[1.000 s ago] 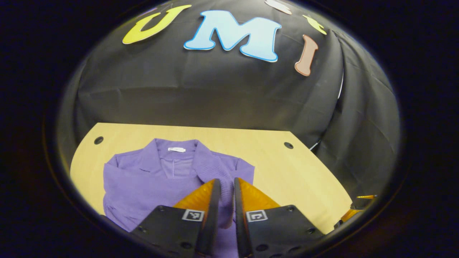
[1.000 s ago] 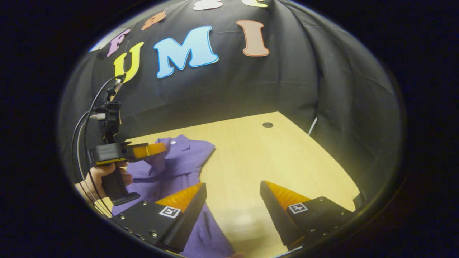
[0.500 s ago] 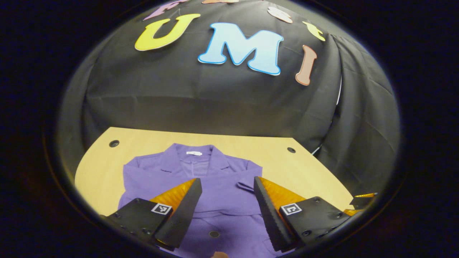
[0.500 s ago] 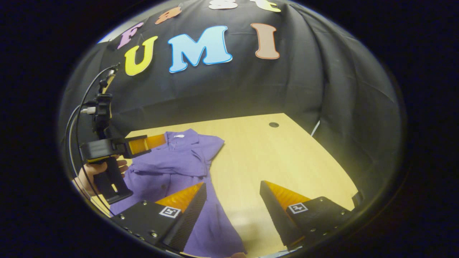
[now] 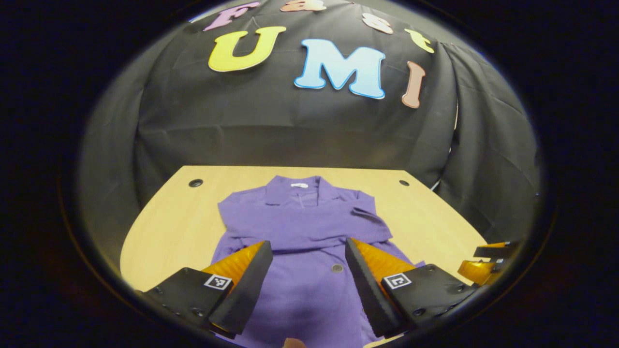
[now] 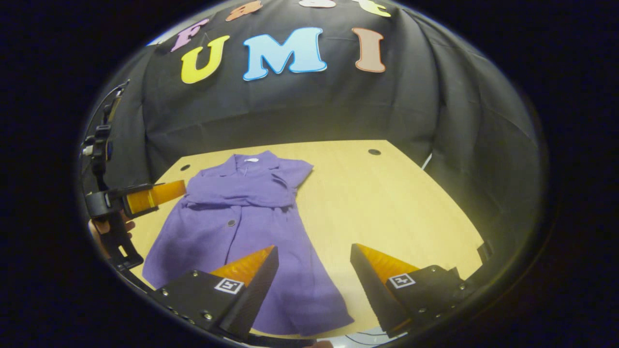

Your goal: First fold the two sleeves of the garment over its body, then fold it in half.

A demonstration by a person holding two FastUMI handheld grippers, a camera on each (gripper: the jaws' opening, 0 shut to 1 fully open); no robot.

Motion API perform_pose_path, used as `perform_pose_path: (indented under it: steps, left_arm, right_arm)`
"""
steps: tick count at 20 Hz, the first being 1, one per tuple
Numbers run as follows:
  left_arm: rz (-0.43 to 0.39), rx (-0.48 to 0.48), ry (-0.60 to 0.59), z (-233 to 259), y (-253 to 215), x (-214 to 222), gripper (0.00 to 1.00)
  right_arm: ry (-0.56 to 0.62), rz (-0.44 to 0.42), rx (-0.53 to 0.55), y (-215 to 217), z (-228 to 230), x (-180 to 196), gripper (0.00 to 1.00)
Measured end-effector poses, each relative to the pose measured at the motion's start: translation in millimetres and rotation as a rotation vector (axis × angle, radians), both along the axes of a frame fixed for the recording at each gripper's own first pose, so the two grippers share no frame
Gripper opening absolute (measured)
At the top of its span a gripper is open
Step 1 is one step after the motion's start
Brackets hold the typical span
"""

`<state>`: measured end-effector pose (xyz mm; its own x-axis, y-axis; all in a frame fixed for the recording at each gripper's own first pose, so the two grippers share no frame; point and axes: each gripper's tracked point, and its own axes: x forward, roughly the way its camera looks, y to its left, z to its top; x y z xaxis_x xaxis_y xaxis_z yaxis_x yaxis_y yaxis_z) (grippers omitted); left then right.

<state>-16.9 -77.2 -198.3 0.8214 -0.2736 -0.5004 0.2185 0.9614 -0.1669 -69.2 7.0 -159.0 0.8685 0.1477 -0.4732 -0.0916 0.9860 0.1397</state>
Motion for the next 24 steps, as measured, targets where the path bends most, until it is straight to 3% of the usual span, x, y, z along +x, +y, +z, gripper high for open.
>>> perform_pose_path:
  steps: [7,13,24]
  left_arm:
    - [0.034,0.007,0.062,-32.1,63.5,-75.2,0.98]
    - [0.086,0.082,0.148,-75.4,125.1,-125.8,0.95]
    - [0.068,0.133,0.226,-114.6,148.3,-181.0,0.98]
  right_arm:
    - [0.066,-0.002,-0.039,9.6,-41.0,-33.5,0.93]
    - [0.139,0.011,-0.1,15.6,-80.3,-55.3,0.93]
    - [0.205,0.017,-0.144,12.7,-116.3,-62.8,0.91]
